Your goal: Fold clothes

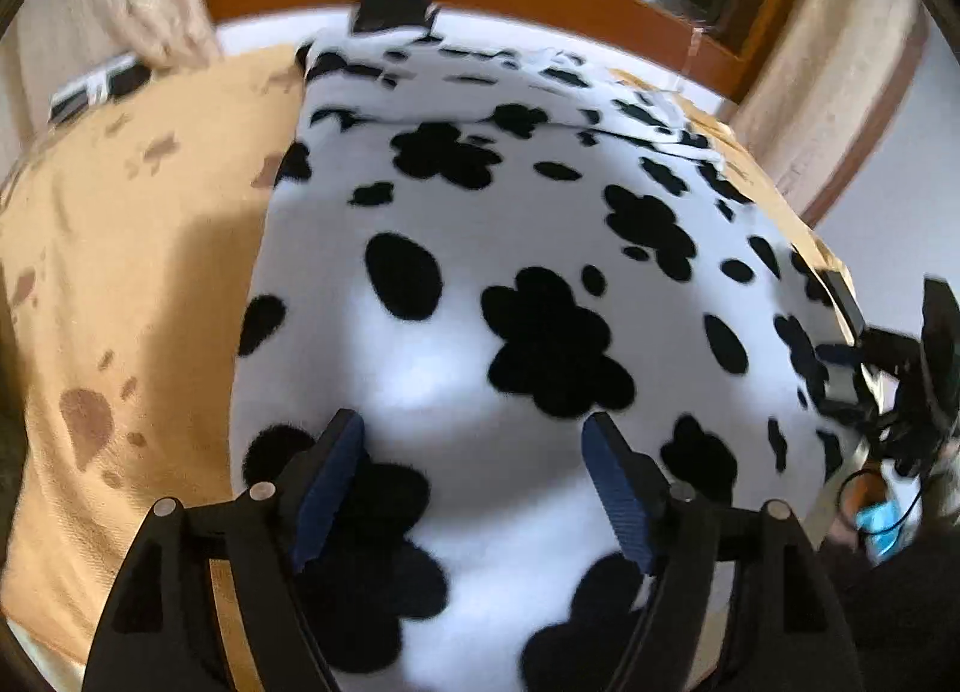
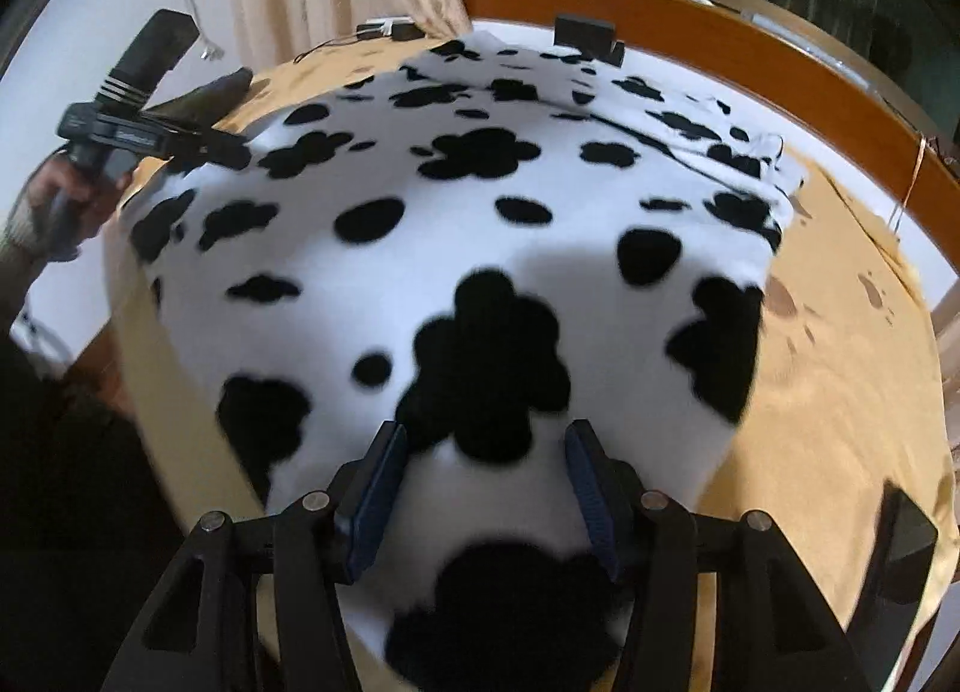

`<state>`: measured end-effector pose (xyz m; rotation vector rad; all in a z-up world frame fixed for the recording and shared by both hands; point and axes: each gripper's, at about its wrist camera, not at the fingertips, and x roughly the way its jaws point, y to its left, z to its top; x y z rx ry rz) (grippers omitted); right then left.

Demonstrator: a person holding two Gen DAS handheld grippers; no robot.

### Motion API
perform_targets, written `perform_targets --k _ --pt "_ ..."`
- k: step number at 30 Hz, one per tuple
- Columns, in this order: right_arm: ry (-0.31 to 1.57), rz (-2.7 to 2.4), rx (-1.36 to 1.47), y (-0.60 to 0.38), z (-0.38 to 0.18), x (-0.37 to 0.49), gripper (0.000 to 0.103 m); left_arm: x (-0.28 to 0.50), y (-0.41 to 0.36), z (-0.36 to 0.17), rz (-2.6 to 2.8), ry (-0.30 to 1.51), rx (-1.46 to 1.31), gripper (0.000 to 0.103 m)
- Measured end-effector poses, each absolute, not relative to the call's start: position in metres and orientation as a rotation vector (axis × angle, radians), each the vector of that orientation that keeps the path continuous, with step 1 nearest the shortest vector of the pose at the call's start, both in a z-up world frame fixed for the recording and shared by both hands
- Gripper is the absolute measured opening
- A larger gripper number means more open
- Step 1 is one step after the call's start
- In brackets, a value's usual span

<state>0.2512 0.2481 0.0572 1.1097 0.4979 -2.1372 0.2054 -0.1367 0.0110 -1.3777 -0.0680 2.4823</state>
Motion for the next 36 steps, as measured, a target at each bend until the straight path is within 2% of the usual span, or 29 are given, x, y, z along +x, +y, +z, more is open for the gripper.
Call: perform_targets --k 4,8,12,15,20,26,29,32,36 --pt "0.517 -2.148 1.087 0.249 0.06 0.257 0.057 0.219 -0.135 0.01 2.507 0.05 -1.398 0.079" --pt "0.494 -2.188 0.949 0.24 0.085 0.266 0.057 0.222 -0.121 0.012 2.507 0.105 -1.407 0.081" --pt "0.536 -2.156 1.027 0.231 0.076 0.257 0.057 0.225 -0.113 0.007 2.488 0.184 -1.432 0.081" --pt "0.519 -2.093 1.104 0.237 0.065 0.251 0.058 0.225 -0.117 0.015 2.468 0.162 -1.436 0.081" --pt "0.425 -2.199 1.012 0.249 0.109 0.216 0.058 0.193 -0.118 0.053 2.488 0.082 -1.319 0.082" --pt "0.29 -2.42 0.919 0.265 0.149 0.123 0.058 0.099 -0.111 0.081 2.641 0.166 -1.222 0.103" --pt "0.236 -2.444 0.919 0.262 0.154 0.077 0.058 0.039 -0.115 0.078 2.657 0.03 -1.247 0.103" --pt "0.278 -2.431 0.897 0.241 0.151 0.037 0.059 -0.026 -0.118 0.07 2.617 -0.169 -1.265 0.103" --pt "0.34 -2.389 0.922 0.208 0.134 -0.017 0.059 -0.094 -0.113 0.046 2.567 -0.32 -1.313 0.103"
